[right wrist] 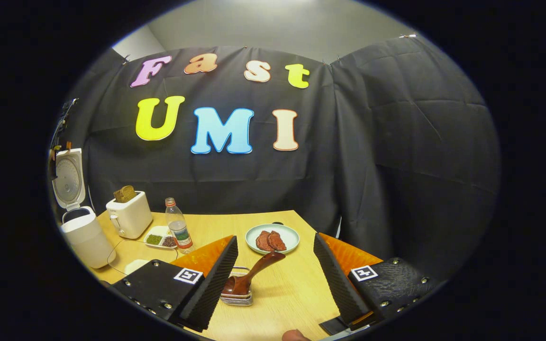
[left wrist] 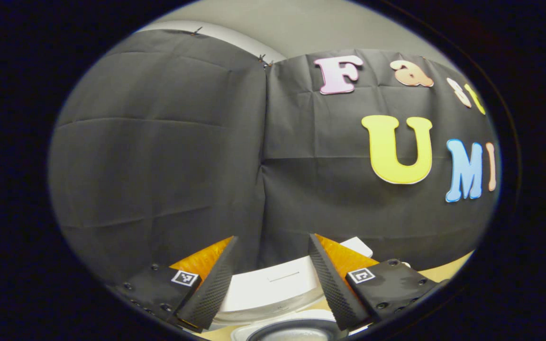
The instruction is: Close the left gripper, press the button to open the rice cooker; take a wooden spoon from the chopstick holder with the right hand, scoop a spoonful of rice and pour it into the rice cooker, then put the wooden spoon back into the chopstick holder.
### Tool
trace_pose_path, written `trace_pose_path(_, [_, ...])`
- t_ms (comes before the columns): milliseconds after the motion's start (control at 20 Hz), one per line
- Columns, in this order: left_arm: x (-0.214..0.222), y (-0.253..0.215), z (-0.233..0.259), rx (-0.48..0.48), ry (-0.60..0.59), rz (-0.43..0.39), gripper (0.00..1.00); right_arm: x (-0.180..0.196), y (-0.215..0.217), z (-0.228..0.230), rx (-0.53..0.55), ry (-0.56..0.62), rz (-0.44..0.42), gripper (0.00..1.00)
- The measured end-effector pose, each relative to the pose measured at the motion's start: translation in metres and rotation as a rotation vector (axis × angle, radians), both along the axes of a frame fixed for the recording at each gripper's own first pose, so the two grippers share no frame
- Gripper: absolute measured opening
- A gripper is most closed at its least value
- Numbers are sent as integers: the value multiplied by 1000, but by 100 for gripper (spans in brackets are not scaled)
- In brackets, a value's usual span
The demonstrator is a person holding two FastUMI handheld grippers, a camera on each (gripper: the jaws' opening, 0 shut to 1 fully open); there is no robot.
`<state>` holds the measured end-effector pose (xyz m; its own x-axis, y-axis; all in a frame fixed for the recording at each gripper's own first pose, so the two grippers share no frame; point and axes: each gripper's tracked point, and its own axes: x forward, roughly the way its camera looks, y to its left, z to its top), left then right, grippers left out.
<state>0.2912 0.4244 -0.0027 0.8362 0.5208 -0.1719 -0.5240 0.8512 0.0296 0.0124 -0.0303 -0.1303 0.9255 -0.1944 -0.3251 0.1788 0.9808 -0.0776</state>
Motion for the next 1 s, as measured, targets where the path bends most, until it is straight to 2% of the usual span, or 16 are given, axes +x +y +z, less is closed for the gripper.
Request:
trace_pose_path(250, [-25, -38, -6, -24, 25, -8, 99, 0, -15, -5, 7, 9, 28, 98])
trace_pose_path(700, [-65, -108, -35, -61, 61, -23, 98, -5, -65, -24, 65, 53, 40, 98])
trace_pose_path(1000, [-92, -157, -111, -110, 192, -54, 98, -6, -88, -29, 74, 70, 72, 98])
